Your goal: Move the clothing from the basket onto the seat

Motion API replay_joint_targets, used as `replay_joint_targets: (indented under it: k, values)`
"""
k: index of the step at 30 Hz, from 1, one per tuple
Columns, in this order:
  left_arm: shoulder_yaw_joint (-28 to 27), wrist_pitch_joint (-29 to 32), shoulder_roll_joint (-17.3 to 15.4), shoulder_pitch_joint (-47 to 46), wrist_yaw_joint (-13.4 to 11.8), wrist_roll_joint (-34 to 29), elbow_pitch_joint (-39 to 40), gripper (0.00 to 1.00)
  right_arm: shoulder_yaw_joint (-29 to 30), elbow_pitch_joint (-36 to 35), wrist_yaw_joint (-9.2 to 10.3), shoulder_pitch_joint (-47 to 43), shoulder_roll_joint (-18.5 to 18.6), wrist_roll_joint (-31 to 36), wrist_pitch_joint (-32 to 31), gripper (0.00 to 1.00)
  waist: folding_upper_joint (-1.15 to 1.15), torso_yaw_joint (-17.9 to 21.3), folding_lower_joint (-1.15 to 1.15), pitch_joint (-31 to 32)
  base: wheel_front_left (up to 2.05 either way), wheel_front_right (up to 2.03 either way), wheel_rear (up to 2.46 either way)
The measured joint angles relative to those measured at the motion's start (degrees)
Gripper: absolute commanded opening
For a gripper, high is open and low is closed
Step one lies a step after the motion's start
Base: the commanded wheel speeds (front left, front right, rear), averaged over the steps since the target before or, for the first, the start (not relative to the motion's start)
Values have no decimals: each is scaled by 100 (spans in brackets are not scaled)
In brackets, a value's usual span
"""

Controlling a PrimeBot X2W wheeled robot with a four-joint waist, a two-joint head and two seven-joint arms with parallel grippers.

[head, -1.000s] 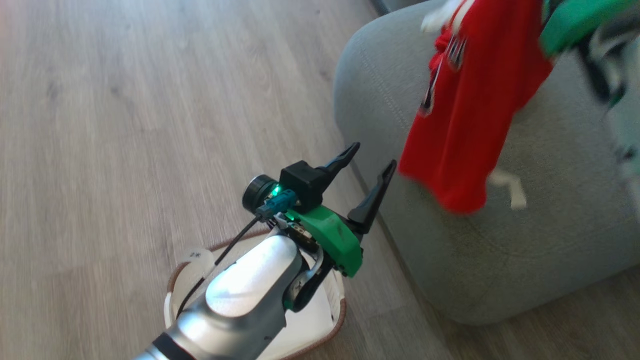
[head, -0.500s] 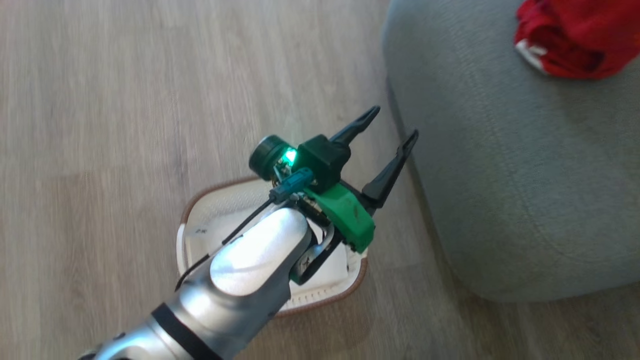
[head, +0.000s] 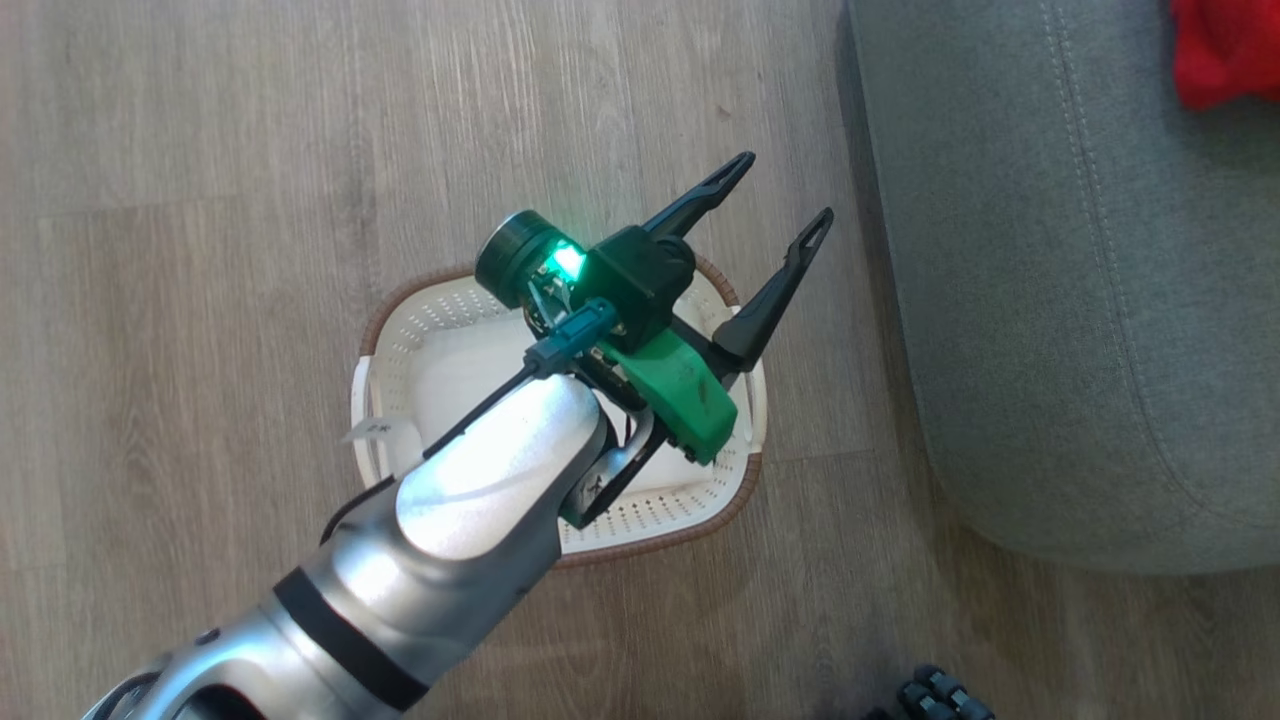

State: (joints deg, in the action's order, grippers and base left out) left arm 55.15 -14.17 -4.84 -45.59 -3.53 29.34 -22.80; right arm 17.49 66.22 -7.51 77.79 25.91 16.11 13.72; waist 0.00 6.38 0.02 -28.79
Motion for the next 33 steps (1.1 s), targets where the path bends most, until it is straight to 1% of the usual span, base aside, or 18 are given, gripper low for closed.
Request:
replay_joint_targets:
  k: [2, 6, 9, 10, 11, 12, 13, 14, 15, 17, 20, 21, 25, 30, 33]
  values:
    - [11, 4, -27, 1, -1, 0, 16, 100, 214, 14, 0, -250, -127, 140, 1, 0, 0, 26, -1, -35, 0, 0, 0]
    - [53, 56, -37, 1, -2, -5, 86, 100, 673, 15, 0, -600, -187, 366, 44, 0, 0, 63, -2, -42, 0, 0, 0]
    - [67, 57, -68, 1, -12, -44, 121, 100, 860, 21, 0, -751, -296, 547, 44, 0, 0, 85, -2, -36, 0, 0, 0]
    - [74, 69, -78, 1, -20, -44, 121, 100, 895, 25, 0, -792, -334, 610, 44, 5, 0, 92, -2, -31, 0, 0, 0]
    - [82, 74, -90, 1, -47, -44, 121, 100, 946, 49, 0, -822, -387, 665, 45, 24, 0, 101, -2, -24, 0, 0, 0]
    - [90, 74, -102, 1, -54, -44, 121, 100, 989, 99, 0, -838, -422, 709, 43, 38, 0, 109, -2, -13, 0, 0, 0]
    - [99, 74, -120, 3, -54, -44, 122, 100, 1024, 132, 0, -857, -453, 721, 44, 61, 0, 118, -2, 1, 0, 0, 0]
    - [107, 74, -136, 3, -54, -44, 122, 100, 1036, 157, 0, -884, -475, 732, 44, 95, 0, 127, -2, 18, 0, 0, 0]
    - [108, 73, -151, 9, -55, -43, 120, 100, 1007, 201, 0, -916, -486, 800, 44, 100, 0, 135, -2, 41, 0, 0, 0]
    - [99, 73, -177, 24, -59, -15, 121, 100, 945, 333, 0, -955, -533, 920, 44, 100, 0, 155, -2, 104, 0, 0, 0]
    - [59, 70, -187, 35, -69, 36, 131, 100, 873, 422, 0, -959, -601, 917, 44, 100, 0, 180, -2, 183, 0, 0, 0]
    - [27, 69, -196, 44, -108, 63, 142, 100, 806, 443, 0, -958, -628, 910, 46, 100, 0, 195, -2, 230, 0, 0, 0]
    - [-54, 46, -227, 159, -131, 131, 178, 100, 472, 464, 0, -965, -665, 856, 51, 100, 0, 253, -2, 466, 0, 0, 0]
    - [-302, -4, -250, 491, -237, 287, 172, 100, -213, 59, 0, -1273, -856, 311, 52, 100, 0, 310, -2, 935, 0, 0, 0]
    - [-463, -7, -302, 692, -312, 322, 144, 100, -656, -225, -1, -1505, -979, -145, 60, 100, 0, 307, -2, 1208, 0, 0, 0]
